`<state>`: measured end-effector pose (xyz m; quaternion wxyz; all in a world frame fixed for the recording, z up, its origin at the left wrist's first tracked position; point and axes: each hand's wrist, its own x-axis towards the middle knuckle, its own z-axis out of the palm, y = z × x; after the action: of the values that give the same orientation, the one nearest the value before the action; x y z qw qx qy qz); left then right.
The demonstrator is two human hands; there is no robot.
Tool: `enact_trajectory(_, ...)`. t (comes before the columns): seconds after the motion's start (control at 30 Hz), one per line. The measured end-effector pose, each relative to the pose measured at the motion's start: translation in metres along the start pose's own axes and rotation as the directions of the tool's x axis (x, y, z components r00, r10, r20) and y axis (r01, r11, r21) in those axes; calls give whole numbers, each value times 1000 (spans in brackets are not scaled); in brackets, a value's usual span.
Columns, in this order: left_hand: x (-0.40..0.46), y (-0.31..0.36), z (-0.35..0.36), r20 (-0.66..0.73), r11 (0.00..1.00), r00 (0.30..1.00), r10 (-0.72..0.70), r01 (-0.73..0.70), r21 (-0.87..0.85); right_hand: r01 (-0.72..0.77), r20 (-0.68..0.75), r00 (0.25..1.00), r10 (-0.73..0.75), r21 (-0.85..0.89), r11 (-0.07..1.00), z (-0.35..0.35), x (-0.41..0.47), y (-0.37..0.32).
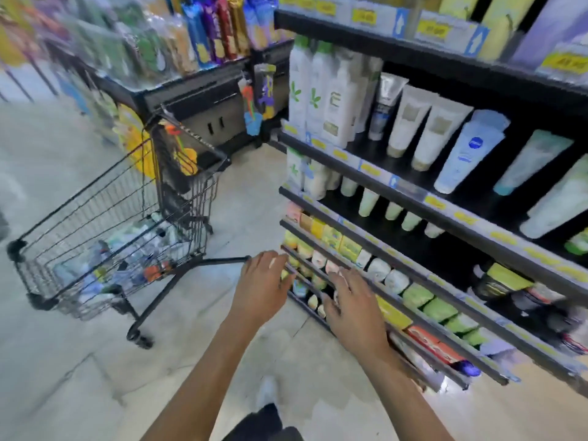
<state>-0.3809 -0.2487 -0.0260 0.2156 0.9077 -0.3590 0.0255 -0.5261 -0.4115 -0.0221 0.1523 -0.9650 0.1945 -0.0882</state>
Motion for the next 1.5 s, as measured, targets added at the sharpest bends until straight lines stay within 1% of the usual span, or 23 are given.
enact_trajectory(0.07, -32, -27, -9, -5, 995, 995, -96, 96, 39, 95, 30, 995, -96, 16, 995, 15, 4, -22)
enact_trajectory(0.17, -81, -67, -24, -64, 971, 972, -227, 231, 68, 192, 128, 971, -200, 71, 979, 34, 14, -68)
enact_trajectory(0.23, -112, -93, -35, -88, 943, 944, -318, 324, 71, 274, 128, 950, -285, 97, 957, 49, 24, -101)
enact_trajectory(0.4, -181, -159, -64, -181, 860, 851, -493, 508, 45, 439, 203, 862, -465, 159, 884, 88, 56, -194)
enact_trajectory(0.5, -208, -201, -80, -226, 796, 779, -584, 605, 30, 512, 242, 803, -544, 187, 838, 111, 77, -252)
enact_trajectory(0.57, -219, -229, -89, -228, 757, 738, -635, 654, 8, 528, 272, 779, -564, 201, 825, 124, 87, -286)
enact_trajectory(0.63, -223, -253, -97, -222, 734, 716, -662, 679, 2, 543, 279, 766, -579, 199, 816, 138, 96, -312)
enact_trajectory(0.73, -221, -286, -106, -223, 727, 708, -670, 687, -6, 556, 290, 751, -593, 207, 805, 155, 107, -339)
enact_trajectory(0.87, -201, -326, -113, -190, 718, 700, -688, 695, -37, 499, 350, 764, -542, 213, 840, 175, 122, -353)
enact_trajectory(1.03, -149, -377, -120, -146, 736, 725, -673, 676, -33, 463, 396, 773, -496, 181, 867, 194, 154, -365)
enact_trajectory(1.2, -90, -433, -125, -124, 740, 734, -668, 672, -14, 431, 428, 774, -467, 185, 883, 225, 211, -379)
enact_trajectory(1.33, -56, -473, -129, -66, 705, 703, -708, 710, 7, 431, 449, 758, -473, 200, 880, 245, 275, -405)
enact_trajectory(1.5, -28, -508, -128, -27, 651, 650, -759, 758, -39, 472, 468, 719, -514, 214, 855, 271, 358, -459)
